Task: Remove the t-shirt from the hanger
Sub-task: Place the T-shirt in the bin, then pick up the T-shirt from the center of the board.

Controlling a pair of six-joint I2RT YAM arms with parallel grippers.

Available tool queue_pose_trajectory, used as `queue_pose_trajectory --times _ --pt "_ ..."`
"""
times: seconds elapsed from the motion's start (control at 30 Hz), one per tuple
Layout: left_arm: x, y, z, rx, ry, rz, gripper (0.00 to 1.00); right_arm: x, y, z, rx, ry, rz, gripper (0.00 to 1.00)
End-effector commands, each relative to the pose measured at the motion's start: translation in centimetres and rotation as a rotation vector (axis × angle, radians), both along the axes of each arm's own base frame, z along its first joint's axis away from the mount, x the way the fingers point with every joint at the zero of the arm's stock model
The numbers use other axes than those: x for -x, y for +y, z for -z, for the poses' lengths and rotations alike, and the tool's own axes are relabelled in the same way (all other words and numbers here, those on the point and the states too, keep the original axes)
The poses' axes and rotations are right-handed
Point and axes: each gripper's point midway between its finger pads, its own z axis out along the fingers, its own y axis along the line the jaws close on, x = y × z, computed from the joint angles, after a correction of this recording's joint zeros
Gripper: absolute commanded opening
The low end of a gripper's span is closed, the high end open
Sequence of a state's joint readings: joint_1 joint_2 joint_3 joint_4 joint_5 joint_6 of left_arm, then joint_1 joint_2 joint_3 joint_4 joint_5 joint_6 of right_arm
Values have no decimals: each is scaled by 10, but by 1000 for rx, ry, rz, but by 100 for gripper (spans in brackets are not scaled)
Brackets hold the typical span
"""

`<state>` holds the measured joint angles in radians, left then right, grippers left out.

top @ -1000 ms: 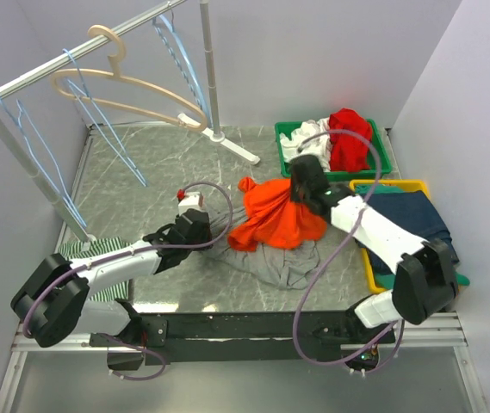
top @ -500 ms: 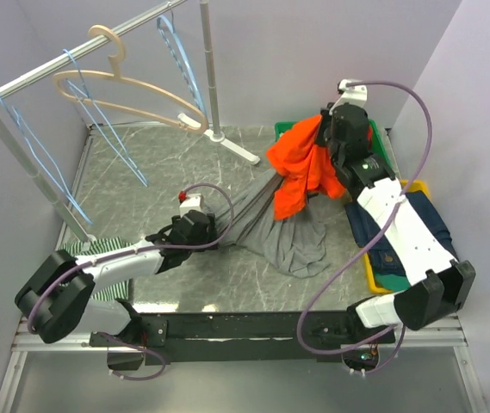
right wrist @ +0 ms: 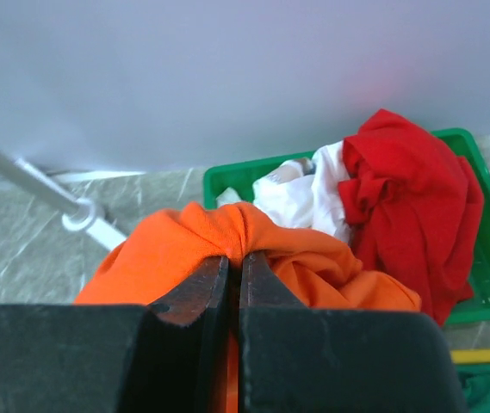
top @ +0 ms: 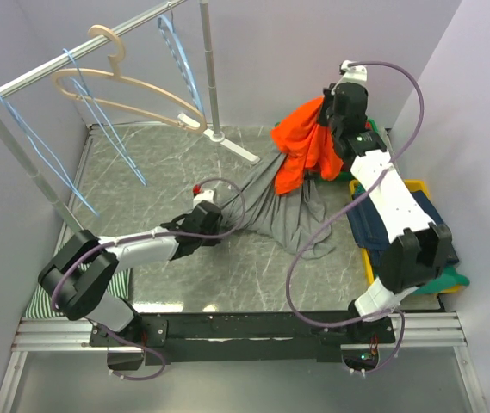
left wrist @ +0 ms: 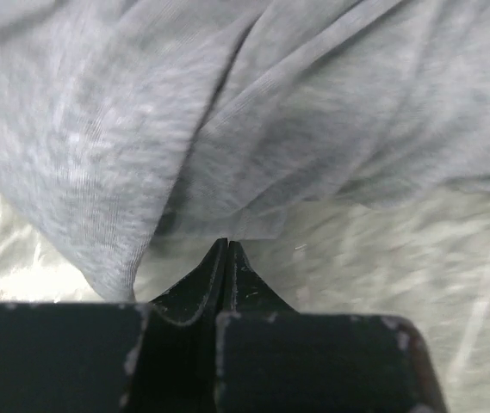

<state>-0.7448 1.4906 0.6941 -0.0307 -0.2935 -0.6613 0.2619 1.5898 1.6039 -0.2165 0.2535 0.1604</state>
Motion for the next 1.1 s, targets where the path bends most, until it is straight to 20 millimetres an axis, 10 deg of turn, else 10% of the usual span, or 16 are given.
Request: queue_pose_trajectory --times 0.0,0.4,0.5,0.97,1.07 --pt "-25 -28 -47 63 -79 56 1 -42 -32 -32 -103 -148 76 0" --pt "-41 -48 -60 71 -71 82 1 -131 -67 74 -226 39 103 38" --pt "-43 -46 -61 51 -73 75 4 -136 -67 101 -237 115 119 63" --pt "-38 -31 -90 83 -144 34 95 -31 -59 39 -140 40 174 98" --pt "-36 -27 -103 91 -171 30 97 -8 -45 40 -104 61 142 99"
